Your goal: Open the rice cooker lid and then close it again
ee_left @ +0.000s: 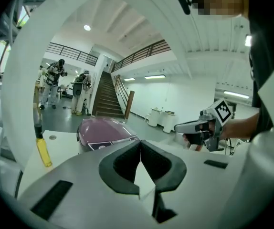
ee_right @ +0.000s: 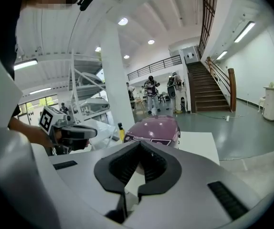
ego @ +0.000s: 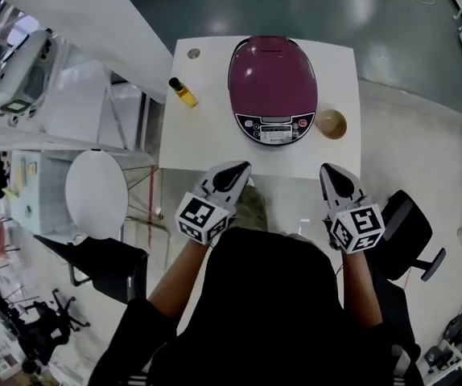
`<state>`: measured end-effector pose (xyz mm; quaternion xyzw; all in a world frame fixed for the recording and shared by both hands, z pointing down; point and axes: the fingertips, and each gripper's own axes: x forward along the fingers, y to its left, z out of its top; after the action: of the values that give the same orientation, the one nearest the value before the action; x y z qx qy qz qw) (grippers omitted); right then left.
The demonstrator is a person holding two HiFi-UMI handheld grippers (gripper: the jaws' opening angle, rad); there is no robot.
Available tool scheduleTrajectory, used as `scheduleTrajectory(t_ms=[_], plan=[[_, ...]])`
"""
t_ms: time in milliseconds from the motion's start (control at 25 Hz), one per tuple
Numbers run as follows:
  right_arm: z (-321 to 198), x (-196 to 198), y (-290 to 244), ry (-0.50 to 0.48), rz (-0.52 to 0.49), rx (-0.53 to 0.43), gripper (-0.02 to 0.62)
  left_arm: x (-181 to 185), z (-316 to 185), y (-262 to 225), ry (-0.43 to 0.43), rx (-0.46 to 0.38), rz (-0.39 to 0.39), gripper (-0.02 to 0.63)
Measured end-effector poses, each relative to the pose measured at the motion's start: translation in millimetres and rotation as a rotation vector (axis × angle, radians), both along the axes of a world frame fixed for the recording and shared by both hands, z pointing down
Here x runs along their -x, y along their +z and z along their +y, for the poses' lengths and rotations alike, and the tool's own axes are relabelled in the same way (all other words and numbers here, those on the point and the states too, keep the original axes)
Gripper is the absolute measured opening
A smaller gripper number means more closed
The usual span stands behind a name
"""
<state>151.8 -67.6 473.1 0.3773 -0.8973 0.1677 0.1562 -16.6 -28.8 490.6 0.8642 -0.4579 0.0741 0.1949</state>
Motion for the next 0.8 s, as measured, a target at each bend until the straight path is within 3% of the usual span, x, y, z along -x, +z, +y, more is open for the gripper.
scheduleTrajectory(t_ms=[400, 560, 800], plan=[[140, -83, 5, 0.052, -0.062, -0.086, 0.0, -83, 137, -12, -0.089, -0.046, 0.004, 0.005], [184, -101, 7, 0.064, -0.051, -0.047, 0.0, -90, 182, -14, -0.109, -0.036, 0.02, 0.005], [220, -131, -9, 0.105, 0.007, -0.082, 0.0, -81, 212, -23, -0.174, -0.086, -0.028, 0.005]])
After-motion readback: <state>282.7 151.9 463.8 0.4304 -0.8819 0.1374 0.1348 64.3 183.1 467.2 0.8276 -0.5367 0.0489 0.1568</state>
